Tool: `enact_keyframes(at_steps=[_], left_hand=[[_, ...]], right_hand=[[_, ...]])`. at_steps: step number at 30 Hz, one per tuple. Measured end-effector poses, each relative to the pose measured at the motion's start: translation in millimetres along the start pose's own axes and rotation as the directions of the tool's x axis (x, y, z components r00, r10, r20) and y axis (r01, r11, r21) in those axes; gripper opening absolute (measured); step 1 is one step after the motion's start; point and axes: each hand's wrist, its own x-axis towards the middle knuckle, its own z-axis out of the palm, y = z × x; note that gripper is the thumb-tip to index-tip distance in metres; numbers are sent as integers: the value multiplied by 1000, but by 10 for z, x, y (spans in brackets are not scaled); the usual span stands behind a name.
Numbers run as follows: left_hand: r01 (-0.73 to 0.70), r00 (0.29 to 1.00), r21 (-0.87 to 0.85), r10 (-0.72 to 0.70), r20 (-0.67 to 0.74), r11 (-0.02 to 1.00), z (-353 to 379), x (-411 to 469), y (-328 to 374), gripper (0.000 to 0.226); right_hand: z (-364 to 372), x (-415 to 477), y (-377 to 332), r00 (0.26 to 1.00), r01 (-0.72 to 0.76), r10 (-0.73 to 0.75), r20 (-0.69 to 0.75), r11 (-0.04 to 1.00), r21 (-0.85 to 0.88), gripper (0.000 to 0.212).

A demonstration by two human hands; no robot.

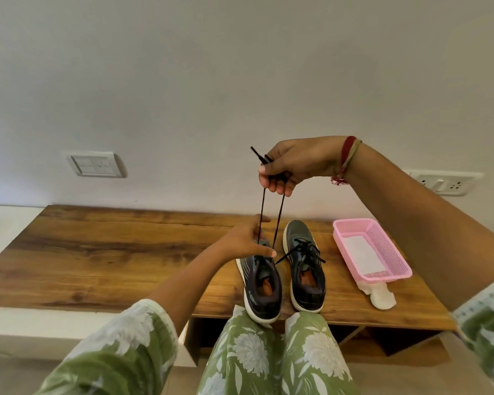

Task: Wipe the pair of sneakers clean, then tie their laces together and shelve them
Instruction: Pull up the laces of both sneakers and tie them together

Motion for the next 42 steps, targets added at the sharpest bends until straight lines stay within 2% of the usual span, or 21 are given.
enact_keyframes(at_steps=[1, 4, 6, 9, 12, 15, 23, 25, 27, 29, 30, 31, 32, 35, 37, 42], left_hand=[[-28, 1000, 8, 28, 8, 1000, 26, 60, 26, 67], [-69, 994, 41, 65, 91, 997, 30, 208, 118, 18], [-92, 988, 57, 84, 129, 994, -48, 218, 218, 25], [-117, 991, -13, 117, 69, 993, -262, 167, 410, 29], [-163, 986, -104, 165, 12, 981, -545, 69, 603, 22], [-207, 978, -127, 206, -17, 970, -789, -35, 789, 4], [-248, 969, -290, 240, -66, 924, -872, -134, 872, 6], [-252, 968, -349, 230, -102, 903, -834, -133, 838, 5], [-253, 967, -398, 215, -140, 882, -813, -135, 815, 5], [-254, 965, -425, 197, -173, 869, -796, -134, 801, 5], [-254, 964, -434, 188, -189, 864, -790, -131, 797, 4], [-256, 962, -441, 182, -205, 860, -784, -128, 793, 4], [-259, 960, -446, 176, -218, 857, -781, -123, 791, 4], [-267, 956, -450, 175, -235, 852, -787, -107, 790, 4], [-265, 957, -445, 177, -229, 855, -802, -104, 792, 5], [-241, 965, -416, 173, -196, 877, -833, -90, 820, 11]], right_hand=[[18, 2, -20, 1000, 5, -5, 8, 1000, -15, 31], [51, 6, -43, 1000, 10, -9, 22, 998, -55, 32], [51, -1, -38, 1000, 15, -14, 15, 997, -74, 32], [32, -18, -23, 999, 33, -35, -20, 997, -70, 31], [5, -43, -34, 996, 66, -68, -62, 997, -35, 30], [-15, -55, -37, 993, 80, -81, -87, 997, -17, 30], [10, -53, 11, 980, 139, -134, -147, 990, 20, 28], [-4, -61, 49, 941, 241, -210, -265, 966, 91, 21], [-42, -52, 102, 834, 429, -239, -497, 848, 311, 18], [-62, -35, 190, 700, 597, -102, -707, 626, 501, 17], [-44, -16, 255, 643, 635, -14, -766, 569, 523, 17], [-3, 3, 334, 613, 635, 51, -788, 562, 530, 16], [59, 25, 415, 622, 613, 75, -780, 573, 544, 14], [299, 51, 594, 742, 546, -50, -669, 624, 559, 16], [418, 64, 620, 757, 556, -136, -639, 648, 521, 18], [525, 158, 559, 582, 655, -153, -799, 670, 349, 18]])
